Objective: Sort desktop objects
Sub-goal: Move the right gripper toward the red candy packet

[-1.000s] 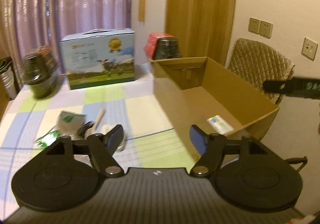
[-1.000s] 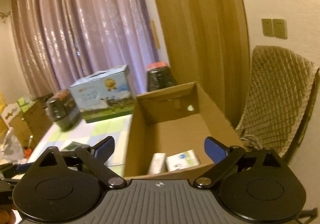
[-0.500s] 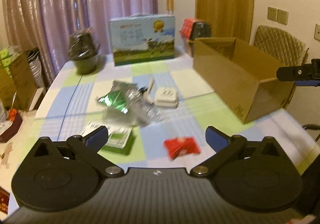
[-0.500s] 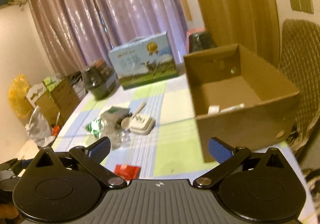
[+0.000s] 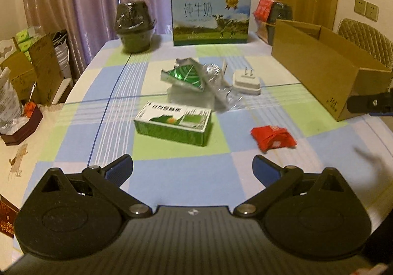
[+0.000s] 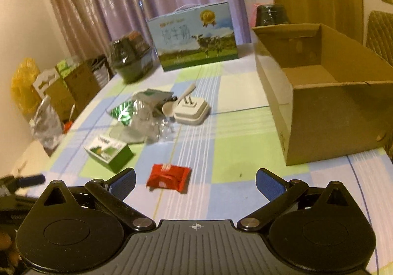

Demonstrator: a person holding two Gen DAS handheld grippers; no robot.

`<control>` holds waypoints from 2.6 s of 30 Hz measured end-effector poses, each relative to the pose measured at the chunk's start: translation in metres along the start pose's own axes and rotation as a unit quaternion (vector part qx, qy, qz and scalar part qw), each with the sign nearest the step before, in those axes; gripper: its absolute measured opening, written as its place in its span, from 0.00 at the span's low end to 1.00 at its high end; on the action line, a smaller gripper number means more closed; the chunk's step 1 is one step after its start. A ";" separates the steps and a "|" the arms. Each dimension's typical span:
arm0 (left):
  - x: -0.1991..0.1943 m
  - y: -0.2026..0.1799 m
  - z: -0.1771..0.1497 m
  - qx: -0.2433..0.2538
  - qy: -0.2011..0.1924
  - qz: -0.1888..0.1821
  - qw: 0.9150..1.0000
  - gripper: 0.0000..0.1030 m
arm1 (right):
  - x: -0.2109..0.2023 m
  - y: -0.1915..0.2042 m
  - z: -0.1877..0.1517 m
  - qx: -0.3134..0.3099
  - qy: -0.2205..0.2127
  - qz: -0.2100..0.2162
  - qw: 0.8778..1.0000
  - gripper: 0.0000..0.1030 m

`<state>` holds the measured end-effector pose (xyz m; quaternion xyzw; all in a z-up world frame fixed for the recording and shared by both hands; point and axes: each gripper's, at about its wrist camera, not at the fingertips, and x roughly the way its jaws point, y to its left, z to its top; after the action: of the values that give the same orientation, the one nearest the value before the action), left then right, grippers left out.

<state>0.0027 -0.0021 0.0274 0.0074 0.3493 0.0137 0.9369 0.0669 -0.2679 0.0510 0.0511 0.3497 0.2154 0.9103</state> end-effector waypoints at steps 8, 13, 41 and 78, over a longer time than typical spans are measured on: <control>0.004 0.009 -0.002 -0.008 0.005 0.009 1.000 0.99 | 0.016 -0.002 -0.012 0.002 0.023 0.006 1.000 0.98; 0.002 0.010 -0.004 -0.006 0.003 0.022 1.000 0.99 | 0.024 -0.001 -0.019 -0.002 0.035 0.013 0.999 0.98; 0.045 0.019 0.020 0.043 0.004 0.002 0.999 0.99 | 0.039 0.019 -0.022 -0.020 0.033 -0.007 0.999 0.98; 0.102 0.041 0.048 0.078 0.050 -0.040 0.995 0.99 | 0.074 0.027 -0.026 -0.034 0.054 0.001 0.998 0.98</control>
<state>0.1106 0.0419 -0.0023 0.0658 0.3958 -0.0511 0.9145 0.0891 -0.2132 -0.0071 0.0090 0.3905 0.2302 0.8913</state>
